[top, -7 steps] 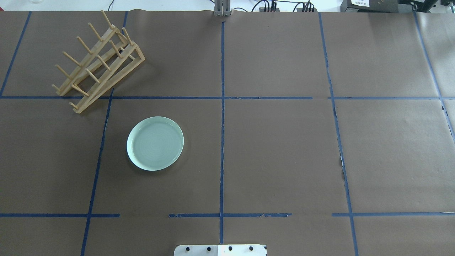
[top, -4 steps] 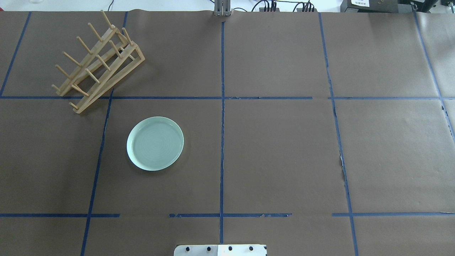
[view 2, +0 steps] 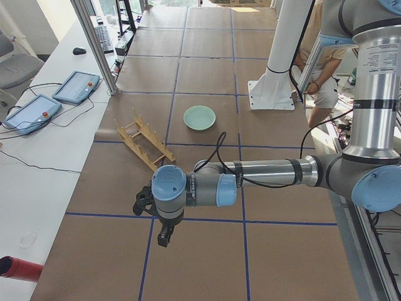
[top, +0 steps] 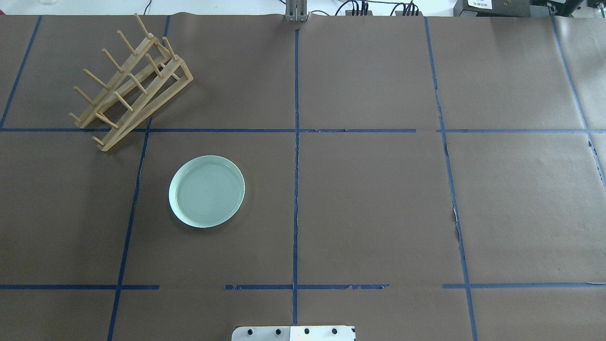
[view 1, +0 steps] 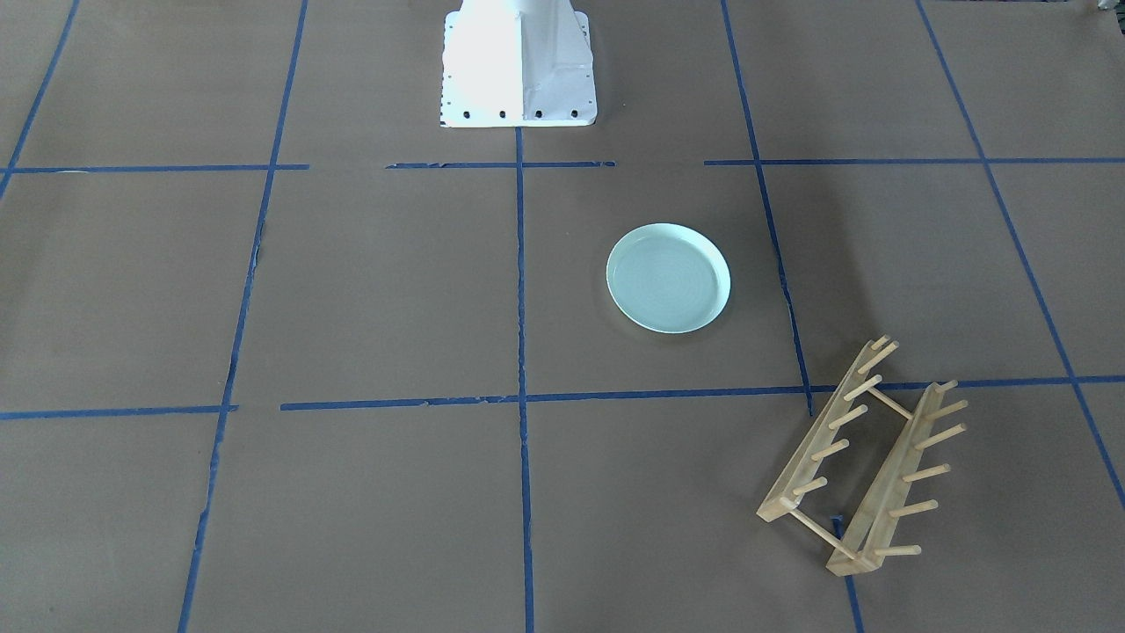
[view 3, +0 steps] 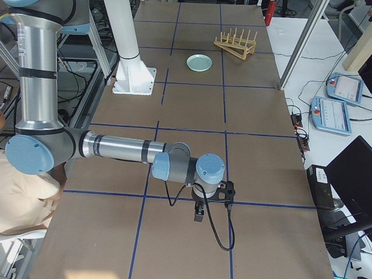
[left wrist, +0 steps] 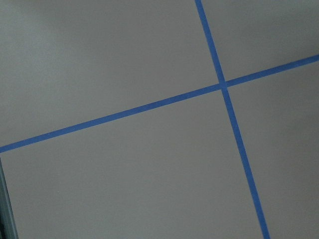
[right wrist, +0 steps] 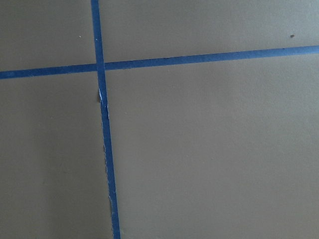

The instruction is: Place plate on table

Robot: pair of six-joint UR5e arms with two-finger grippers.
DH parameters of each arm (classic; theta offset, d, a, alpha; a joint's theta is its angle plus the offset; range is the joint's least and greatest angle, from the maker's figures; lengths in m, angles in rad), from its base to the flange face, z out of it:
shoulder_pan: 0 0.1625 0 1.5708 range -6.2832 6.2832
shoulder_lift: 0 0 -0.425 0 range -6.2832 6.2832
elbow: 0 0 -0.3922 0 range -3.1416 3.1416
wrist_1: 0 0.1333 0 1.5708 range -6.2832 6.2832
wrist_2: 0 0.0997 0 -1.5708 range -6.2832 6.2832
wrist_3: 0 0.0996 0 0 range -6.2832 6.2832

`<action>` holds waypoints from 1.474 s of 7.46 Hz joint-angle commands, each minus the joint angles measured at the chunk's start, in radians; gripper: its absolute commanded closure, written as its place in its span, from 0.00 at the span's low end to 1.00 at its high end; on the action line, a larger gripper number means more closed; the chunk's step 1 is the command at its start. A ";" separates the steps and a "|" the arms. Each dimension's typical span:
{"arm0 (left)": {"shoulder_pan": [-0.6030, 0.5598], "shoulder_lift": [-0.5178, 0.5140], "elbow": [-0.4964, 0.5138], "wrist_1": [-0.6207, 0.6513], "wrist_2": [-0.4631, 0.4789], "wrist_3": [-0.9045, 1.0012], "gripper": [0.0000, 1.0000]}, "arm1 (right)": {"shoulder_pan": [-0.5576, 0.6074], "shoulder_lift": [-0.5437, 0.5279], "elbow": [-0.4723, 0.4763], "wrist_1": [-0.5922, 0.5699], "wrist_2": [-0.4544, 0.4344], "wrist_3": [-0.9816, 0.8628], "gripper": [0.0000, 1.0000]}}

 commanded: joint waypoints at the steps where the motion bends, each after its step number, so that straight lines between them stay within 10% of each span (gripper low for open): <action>1: 0.001 0.004 -0.066 -0.002 -0.032 -0.222 0.00 | 0.000 0.000 0.000 0.000 0.000 0.000 0.00; 11: 0.007 0.022 -0.033 -0.034 -0.033 -0.224 0.00 | 0.000 0.000 0.000 0.000 0.000 0.000 0.00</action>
